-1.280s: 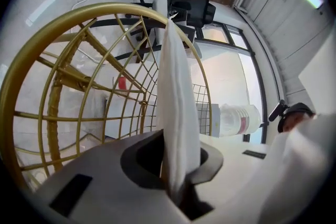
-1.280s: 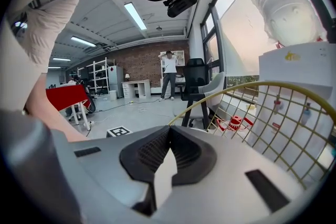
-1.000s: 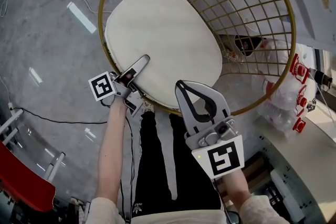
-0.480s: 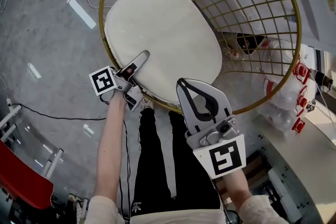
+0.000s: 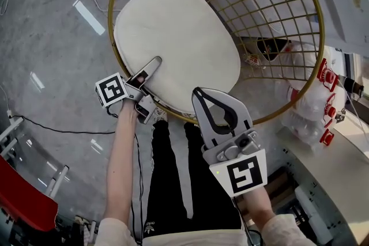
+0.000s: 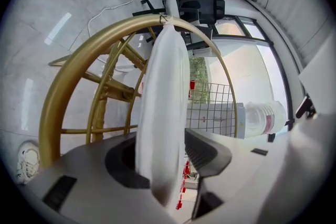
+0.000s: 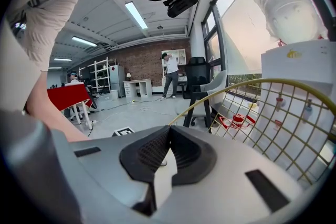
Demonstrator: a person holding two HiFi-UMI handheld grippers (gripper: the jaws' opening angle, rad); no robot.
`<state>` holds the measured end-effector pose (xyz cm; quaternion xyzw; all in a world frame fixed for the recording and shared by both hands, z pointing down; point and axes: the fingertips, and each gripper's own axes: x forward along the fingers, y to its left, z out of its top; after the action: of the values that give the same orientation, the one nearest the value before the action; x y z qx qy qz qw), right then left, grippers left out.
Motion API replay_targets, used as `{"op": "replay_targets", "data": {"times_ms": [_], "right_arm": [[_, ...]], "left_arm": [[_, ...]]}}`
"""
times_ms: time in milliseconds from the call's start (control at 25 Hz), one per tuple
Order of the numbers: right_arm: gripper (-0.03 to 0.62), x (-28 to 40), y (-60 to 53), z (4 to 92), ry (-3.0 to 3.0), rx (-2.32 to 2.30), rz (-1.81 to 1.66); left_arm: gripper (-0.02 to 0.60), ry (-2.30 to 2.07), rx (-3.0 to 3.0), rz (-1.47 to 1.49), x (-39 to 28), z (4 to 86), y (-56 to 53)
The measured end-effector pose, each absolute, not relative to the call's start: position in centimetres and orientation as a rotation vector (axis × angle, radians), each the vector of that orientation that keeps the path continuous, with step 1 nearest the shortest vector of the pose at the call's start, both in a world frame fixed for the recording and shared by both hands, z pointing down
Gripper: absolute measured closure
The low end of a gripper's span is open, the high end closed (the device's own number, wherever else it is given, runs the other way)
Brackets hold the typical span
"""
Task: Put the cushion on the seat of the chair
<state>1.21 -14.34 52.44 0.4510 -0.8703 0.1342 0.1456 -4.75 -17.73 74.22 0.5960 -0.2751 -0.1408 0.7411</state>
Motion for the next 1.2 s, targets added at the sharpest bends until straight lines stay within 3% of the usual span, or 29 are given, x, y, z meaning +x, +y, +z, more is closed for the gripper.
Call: {"op": "replay_targets", "data": {"times_ms": [120,1200], "right_arm": [[0.577,1.4,-13.9,52.3,-2.506,1.302,0.385],[0.577,-1.2,-10.5,51.6,-2.57,1.12,0.349]], "left_arm": [[0.36,-0.64,1.303,-0.306,-5.6,74.2,-17.8],[0.36,-0.9,1.304,-0.235,-14.4,75.3,-11.4]]}}
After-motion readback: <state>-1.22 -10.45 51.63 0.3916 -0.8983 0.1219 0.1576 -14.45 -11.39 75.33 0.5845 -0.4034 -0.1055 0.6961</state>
